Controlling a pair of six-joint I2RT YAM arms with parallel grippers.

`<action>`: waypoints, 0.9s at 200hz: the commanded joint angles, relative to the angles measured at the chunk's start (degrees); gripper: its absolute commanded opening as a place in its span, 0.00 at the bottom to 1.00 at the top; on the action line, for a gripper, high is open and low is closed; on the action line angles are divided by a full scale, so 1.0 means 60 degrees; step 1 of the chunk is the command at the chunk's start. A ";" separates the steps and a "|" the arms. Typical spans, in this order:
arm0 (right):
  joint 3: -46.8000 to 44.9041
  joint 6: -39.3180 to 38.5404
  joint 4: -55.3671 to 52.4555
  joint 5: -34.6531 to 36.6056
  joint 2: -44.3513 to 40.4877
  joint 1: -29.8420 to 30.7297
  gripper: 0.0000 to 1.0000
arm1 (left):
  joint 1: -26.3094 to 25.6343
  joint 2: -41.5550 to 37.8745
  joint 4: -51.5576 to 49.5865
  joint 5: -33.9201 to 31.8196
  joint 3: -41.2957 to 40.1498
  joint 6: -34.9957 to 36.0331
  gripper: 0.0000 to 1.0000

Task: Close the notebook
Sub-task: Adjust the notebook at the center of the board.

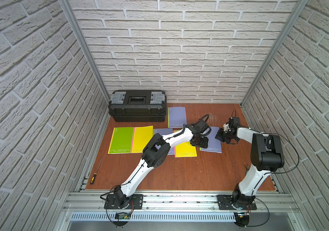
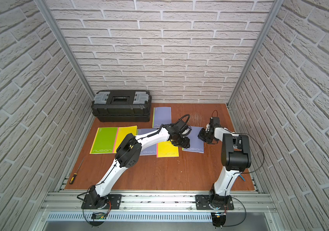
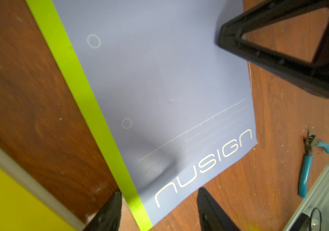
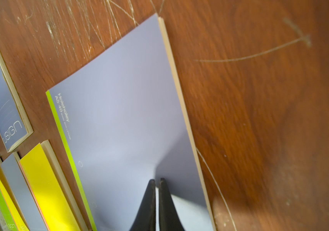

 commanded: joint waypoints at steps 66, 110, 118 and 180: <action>-0.0069 -0.0106 -0.0729 0.0313 0.0095 0.0069 0.08 | -0.0309 0.0384 0.0424 0.1314 0.0281 -0.0092 0.60; -0.0113 -0.0156 -0.0759 0.0354 0.0085 0.0068 0.09 | -0.0163 0.0048 0.0454 0.0889 -0.0026 -0.0029 0.60; -0.0113 -0.0154 -0.0759 0.0358 0.0087 0.0078 0.09 | -0.0062 -0.0127 0.0392 0.0634 -0.0169 0.0017 0.60; -0.0034 -0.0229 -0.0791 0.0372 0.0102 0.0076 0.08 | 0.0974 -0.2018 -0.0040 -0.0803 -0.1477 0.0600 0.60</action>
